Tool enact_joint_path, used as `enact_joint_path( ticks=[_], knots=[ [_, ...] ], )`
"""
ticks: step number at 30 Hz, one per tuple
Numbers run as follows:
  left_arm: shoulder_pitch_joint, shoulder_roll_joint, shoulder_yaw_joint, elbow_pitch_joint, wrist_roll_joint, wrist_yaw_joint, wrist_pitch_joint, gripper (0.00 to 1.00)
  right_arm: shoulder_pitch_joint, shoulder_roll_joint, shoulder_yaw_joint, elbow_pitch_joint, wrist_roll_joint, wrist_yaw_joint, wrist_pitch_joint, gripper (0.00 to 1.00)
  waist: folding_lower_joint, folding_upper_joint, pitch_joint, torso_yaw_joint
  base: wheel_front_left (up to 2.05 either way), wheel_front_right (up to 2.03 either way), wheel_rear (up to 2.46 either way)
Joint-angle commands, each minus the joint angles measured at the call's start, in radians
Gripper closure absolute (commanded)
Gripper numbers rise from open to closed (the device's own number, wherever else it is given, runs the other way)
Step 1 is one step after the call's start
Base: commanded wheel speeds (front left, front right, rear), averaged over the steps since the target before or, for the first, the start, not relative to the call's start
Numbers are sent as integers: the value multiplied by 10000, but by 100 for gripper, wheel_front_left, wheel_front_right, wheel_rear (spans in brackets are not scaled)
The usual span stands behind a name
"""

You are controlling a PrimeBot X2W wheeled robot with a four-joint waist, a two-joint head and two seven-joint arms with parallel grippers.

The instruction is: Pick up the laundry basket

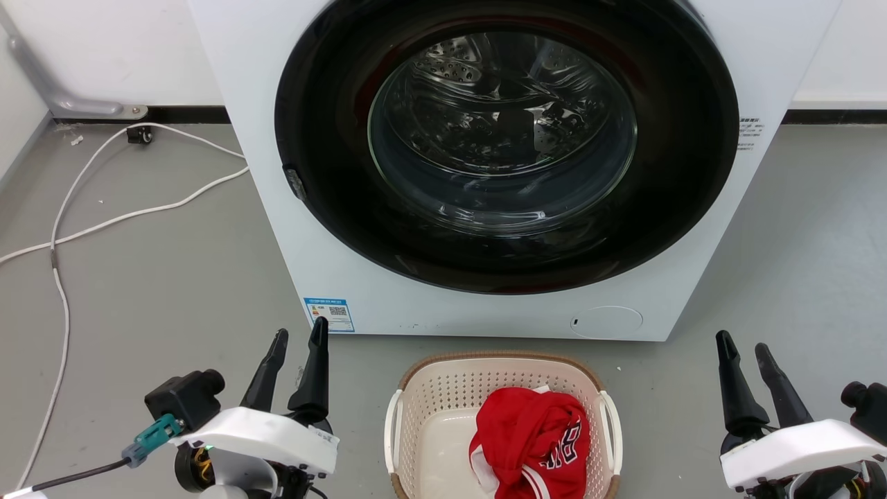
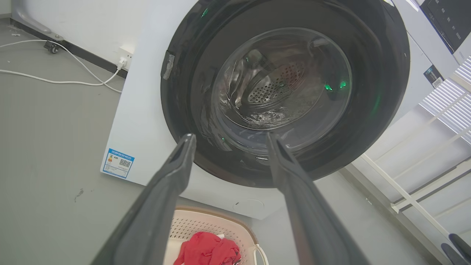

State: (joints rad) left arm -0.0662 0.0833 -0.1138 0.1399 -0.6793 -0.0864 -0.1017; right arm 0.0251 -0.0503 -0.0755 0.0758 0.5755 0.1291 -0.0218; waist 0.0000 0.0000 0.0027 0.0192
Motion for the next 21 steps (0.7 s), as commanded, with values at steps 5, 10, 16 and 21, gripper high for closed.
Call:
enact_joint_path(
  ticks=[5, 10, 16, 21],
  knots=[
    [-136, 137, -202, -205, 801, 93, -219, 0, 113, -4, 40, -326, -845, 21, -70, 0, 0, 0, -10, 12, 0, 0, 0],
    [-127, 177, -331, -207, 1355, 160, -367, 0, 227, -4, 97, -461, -1437, 21, -85, 0, 0, 0, -12, 12, 0, 0, 0],
    [-142, 230, -484, -148, 1991, 224, -523, 0, 351, -3, 155, -584, -2119, 21, -126, 0, 0, 0, -18, 14, 0, 0, 0],
    [-139, 256, -579, -114, 2489, 306, -651, 0, 429, -3, 214, -668, -2636, 22, -164, 0, 0, 0, -26, 18, 0, 0, 0]
  ],
)
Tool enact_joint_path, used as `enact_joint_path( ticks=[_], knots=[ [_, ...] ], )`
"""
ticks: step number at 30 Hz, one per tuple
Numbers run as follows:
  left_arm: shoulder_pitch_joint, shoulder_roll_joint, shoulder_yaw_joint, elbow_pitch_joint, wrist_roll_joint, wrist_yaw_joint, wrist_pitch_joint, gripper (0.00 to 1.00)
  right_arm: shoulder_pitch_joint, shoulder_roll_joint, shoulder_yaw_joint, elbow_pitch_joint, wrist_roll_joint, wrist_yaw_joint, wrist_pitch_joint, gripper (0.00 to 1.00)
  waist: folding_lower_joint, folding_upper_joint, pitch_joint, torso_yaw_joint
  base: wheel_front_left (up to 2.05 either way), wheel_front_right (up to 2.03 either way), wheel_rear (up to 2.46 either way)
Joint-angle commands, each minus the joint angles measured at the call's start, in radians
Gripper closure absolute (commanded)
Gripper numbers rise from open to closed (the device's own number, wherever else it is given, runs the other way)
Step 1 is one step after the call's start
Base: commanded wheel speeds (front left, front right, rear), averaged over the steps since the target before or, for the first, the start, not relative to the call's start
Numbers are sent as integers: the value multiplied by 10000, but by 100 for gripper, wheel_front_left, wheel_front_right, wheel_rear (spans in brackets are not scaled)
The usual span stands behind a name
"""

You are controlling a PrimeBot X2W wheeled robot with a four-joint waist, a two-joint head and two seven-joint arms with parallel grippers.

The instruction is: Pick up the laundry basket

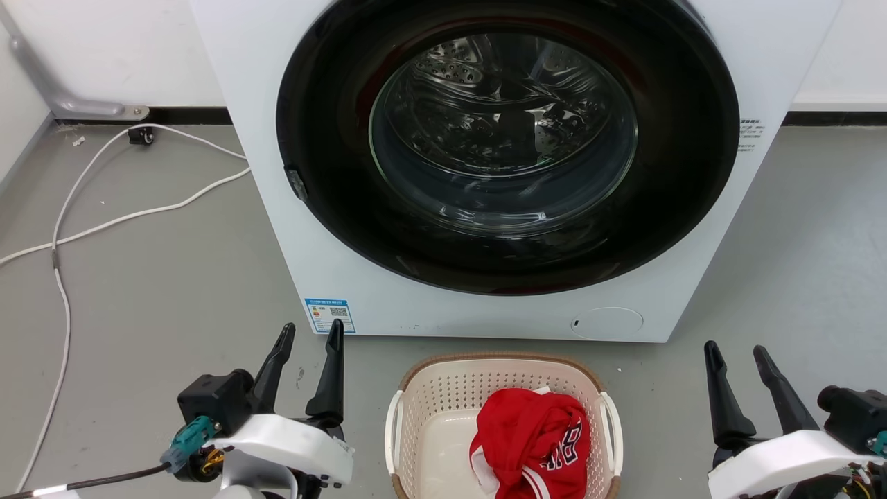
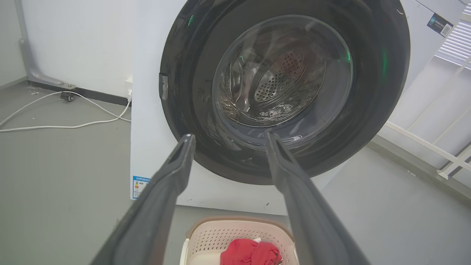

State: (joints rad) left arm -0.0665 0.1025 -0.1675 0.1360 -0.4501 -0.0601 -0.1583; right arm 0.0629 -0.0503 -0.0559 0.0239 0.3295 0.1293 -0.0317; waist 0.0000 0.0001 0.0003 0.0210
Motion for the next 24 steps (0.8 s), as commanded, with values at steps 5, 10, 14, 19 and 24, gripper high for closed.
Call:
enact_joint_path(
  ticks=[5, 10, 14, 19, 24],
  knots=[
    [-95, 79, -139, -76, 680, 119, -202, 0, 143, -3, 89, -202, -630, 20, -107, 0, 0, -1, -18, 13, 0, 0, 0],
    [-49, 69, -215, -1, 1084, 170, -321, 0, 201, -2, 154, -224, -1122, 21, -138, 0, 0, -1, -40, 10, 0, 0, 0],
    [-27, 71, -286, 28, 1419, 195, -423, 0, 219, -2, 150, -244, -1414, 21, -178, 0, 0, -1, -52, 3, 0, 0, 0],
    [-22, 31, -345, 72, 1776, 216, -520, 0, 252, -2, 113, -242, -1746, 21, -252, 0, 0, -1, -57, 8, 0, 0, 0],
    [71, 8, -382, 112, 2111, 209, -615, 0, 279, -2, 183, -178, -2057, 21, -377, 0, 0, -1, -86, 8, 0, 0, 0]
  ],
)
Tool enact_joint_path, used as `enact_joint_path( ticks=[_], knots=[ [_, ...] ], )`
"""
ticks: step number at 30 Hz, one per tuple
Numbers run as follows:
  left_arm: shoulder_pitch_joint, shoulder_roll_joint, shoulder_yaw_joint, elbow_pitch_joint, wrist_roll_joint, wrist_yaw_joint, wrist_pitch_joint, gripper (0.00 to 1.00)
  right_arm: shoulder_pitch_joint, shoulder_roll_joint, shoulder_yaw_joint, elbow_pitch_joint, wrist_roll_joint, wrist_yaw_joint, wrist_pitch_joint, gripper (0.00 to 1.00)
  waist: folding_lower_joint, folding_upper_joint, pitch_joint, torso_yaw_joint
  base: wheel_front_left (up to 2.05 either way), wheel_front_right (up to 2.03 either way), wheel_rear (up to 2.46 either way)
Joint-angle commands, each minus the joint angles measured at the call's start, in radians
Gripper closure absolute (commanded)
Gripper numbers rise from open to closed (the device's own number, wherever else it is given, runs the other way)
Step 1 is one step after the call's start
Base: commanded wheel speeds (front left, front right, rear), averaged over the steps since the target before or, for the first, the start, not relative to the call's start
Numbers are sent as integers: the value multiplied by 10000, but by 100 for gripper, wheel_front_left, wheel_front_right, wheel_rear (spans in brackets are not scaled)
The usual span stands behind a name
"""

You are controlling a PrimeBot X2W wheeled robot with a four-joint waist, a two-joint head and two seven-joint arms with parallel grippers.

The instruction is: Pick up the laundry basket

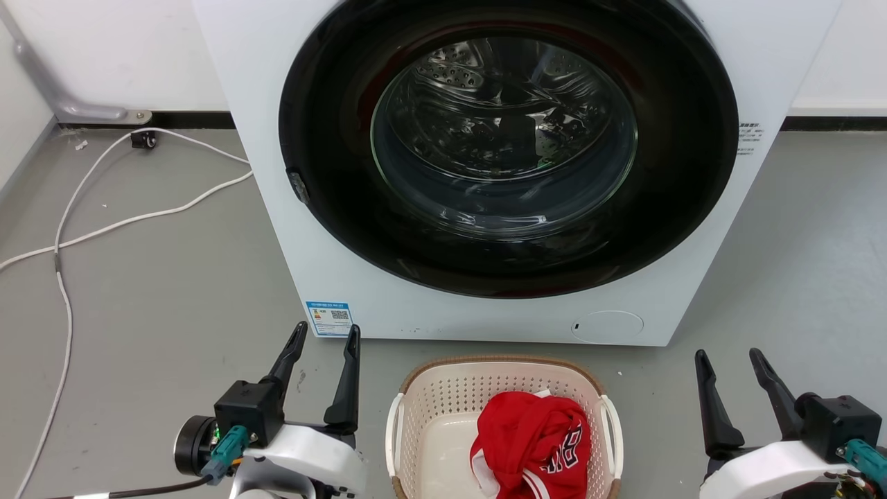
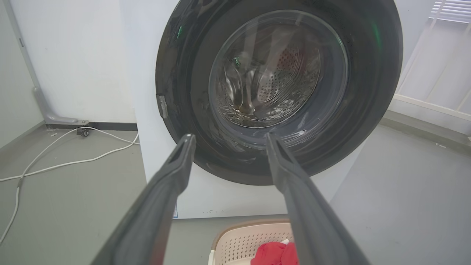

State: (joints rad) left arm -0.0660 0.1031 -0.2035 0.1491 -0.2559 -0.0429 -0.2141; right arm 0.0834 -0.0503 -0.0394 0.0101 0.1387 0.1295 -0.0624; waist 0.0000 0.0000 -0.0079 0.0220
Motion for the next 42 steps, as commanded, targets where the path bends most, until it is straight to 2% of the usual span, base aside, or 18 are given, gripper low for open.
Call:
enact_joint_path(
  ticks=[1, 26, 42],
  knots=[
    [78, -4, -21, -17, 218, 27, -86, 0, 73, 0, 30, -28, -220, 19, -95, 0, 0, 0, -9, -6, 0, 0, 0],
    [202, -184, -27, 72, 1638, -163, -534, 0, -49, 1, -38, 628, -1174, 11, -833, 0, 0, 0, -11, -66, 0, 0, 0],
    [212, -331, 151, 196, 1518, -269, -517, 0, -203, 1, -48, 903, -930, 11, -962, 0, 0, 0, 30, -102, 0, 0, 0]
  ],
)
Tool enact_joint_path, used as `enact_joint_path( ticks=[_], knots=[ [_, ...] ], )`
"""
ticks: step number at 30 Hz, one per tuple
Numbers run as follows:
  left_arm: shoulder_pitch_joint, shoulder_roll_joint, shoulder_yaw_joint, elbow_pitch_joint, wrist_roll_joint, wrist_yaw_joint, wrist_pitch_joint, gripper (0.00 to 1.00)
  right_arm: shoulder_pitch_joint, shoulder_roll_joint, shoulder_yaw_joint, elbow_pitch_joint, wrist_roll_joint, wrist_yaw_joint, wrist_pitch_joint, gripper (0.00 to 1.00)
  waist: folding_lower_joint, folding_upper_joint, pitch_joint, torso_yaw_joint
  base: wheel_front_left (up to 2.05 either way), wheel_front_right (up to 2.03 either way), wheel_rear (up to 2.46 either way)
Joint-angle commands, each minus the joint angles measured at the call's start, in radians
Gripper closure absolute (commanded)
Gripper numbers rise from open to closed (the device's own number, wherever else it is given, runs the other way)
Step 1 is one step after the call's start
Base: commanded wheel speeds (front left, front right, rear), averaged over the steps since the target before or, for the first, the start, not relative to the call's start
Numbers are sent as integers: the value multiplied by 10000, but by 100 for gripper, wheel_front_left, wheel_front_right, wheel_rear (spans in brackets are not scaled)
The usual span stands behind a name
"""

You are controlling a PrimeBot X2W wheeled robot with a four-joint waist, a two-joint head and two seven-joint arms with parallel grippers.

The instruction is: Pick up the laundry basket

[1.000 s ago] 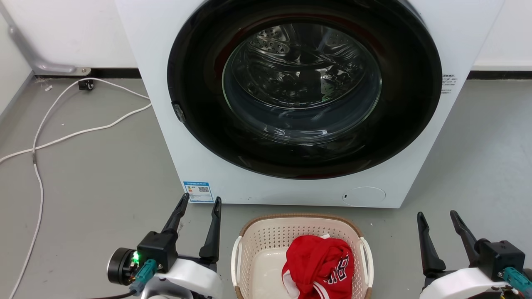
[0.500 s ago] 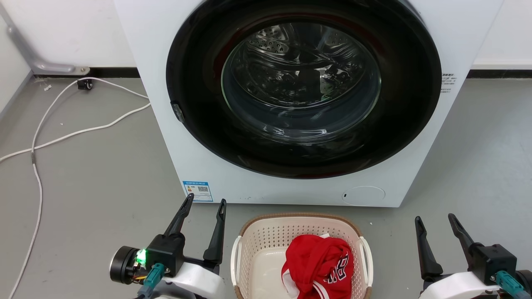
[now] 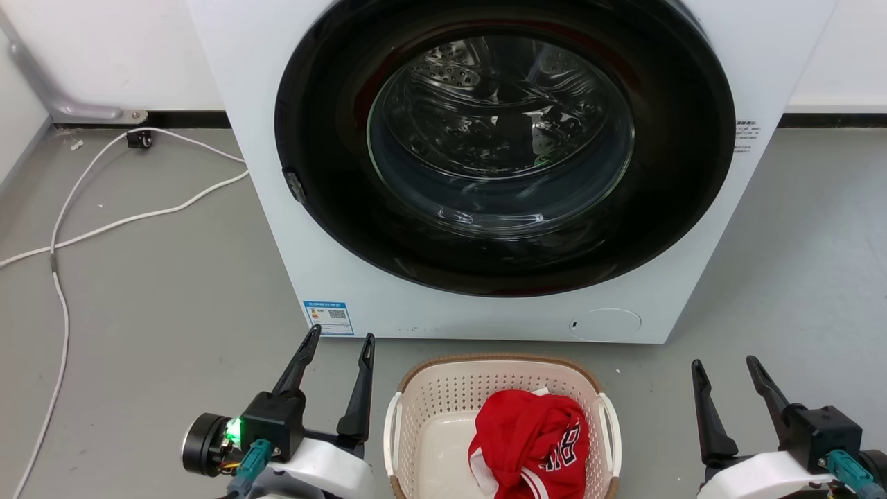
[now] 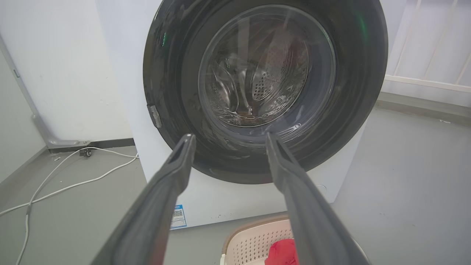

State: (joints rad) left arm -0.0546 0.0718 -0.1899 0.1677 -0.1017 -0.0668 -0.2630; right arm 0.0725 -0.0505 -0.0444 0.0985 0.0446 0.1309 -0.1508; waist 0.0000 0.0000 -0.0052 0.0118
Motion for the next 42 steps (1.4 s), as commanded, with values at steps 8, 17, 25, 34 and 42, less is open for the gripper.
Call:
enact_joint_path(
  ticks=[8, 17, 25, 34, 42],
  knots=[
    [-193, -42, 104, 134, 14, -99, -28, 0, -244, 3, -72, 119, 65, -3, 60, 0, 0, 0, 265, -11, 0, 0, 0],
    [-2033, 40, 50, 1586, -272, -395, -28, 0, -1565, 5, -454, 1278, 360, -3, 365, 0, 0, 0, 2011, -108, 0, 0, 0],
    [-4475, 407, -174, 4157, -1359, -614, 468, 0, -3877, 6, -239, 3383, 609, -3, 936, 0, 0, 0, 4231, -175, 0, 0, 0],
    [-5895, 1040, -1473, 5833, -3347, -639, 1583, 0, -5814, 3, 397, 5826, 1198, -3, 1309, 0, 0, 0, 5519, -328, 0, 0, 0],
    [-6737, 1742, -2796, 6512, -5142, -642, 2535, 0, -7205, 3, 1140, 7699, 1694, -3, 1392, 0, 0, 0, 6359, -448, 0, 0, 0]
  ],
)
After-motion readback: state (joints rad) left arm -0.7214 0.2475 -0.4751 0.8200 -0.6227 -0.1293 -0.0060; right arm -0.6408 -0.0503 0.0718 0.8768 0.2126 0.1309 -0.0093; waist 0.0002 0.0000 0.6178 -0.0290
